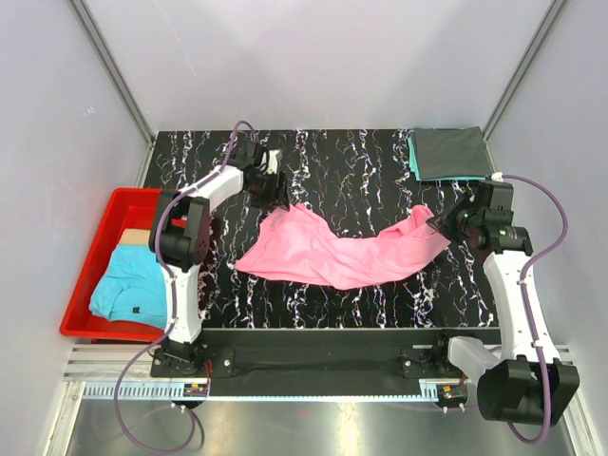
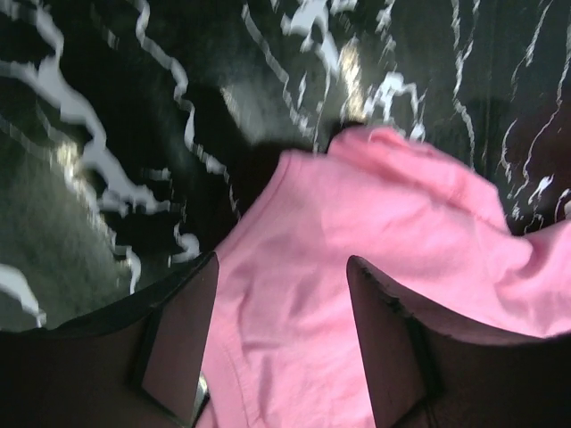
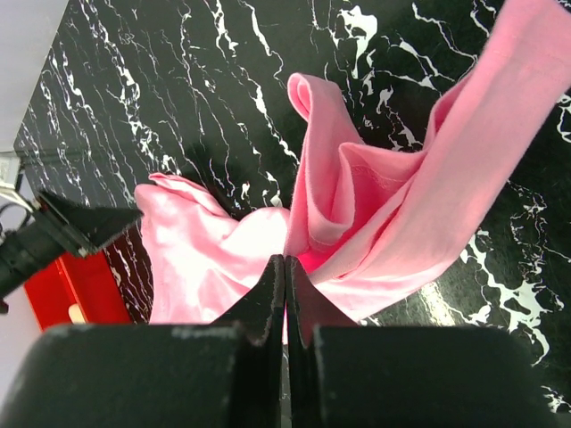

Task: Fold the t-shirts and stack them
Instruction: Flatten the tshirt out

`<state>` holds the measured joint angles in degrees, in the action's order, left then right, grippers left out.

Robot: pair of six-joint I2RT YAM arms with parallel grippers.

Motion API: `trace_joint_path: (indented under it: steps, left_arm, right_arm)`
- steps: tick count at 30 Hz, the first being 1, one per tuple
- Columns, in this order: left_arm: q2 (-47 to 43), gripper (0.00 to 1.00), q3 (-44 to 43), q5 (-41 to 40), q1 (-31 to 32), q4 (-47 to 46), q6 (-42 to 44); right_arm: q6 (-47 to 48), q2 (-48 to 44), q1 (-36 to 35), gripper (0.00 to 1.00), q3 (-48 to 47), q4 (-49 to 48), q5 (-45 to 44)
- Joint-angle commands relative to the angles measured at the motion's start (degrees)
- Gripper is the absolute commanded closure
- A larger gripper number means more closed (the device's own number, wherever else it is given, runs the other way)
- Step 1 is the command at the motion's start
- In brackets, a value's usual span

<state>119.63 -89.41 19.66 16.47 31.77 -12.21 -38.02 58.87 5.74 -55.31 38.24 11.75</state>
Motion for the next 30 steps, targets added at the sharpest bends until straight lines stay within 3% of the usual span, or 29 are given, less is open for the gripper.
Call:
trace_joint_path:
  steps: [1,5,8,10,15,26,29,30]
  left_arm:
    - [3.1,0.37,-7.1,4.5,-0.2,-2.4,3.7]
    - [5.8,0.49,-10.9,2.3,1.0,-2.8,3.9]
    - [6.9,0.50,-12.8,-1.8,2.2,-2.0,2.9]
    - [7.9,0.44,-13.9,-3.4,2.5,0.6,2.2]
    - [6.2,0.43,-9.0,2.3,3.3,-0.2,1.7]
    - [3.9,0.36,-8.1,-8.8,3.5,1.5,5.1]
    - [4.6,0.49,-8.2,-6.0,3.6,2.6,5.1]
    - [4.5,0.75,-7.9,-4.9,3.7,2.6,4.5]
  right_arm:
    - [-0.7,-0.5,-0.1,1.00,0.5,-2.7,2.3]
    - [-0.2,-0.3,-0.1,1.00,0.8,-2.6,2.3]
    - [0.0,-0.1,-0.1,1.00,0.9,-2.6,2.7]
    - [0.0,0.3,-0.1,1.00,0.9,-2.8,3.1]
    - [0.1,0.2,-0.1,1.00,0.6,-3.3,3.1]
    - [-1.4,-1.0,-0.1,1.00,0.9,-3.6,3.7]
    - [-2.2,-0.3,-0.1,1.00,2.0,-4.4,2.4]
    - [-2.8,0.3,-0.1,1.00,2.1,-5.7,1.2]
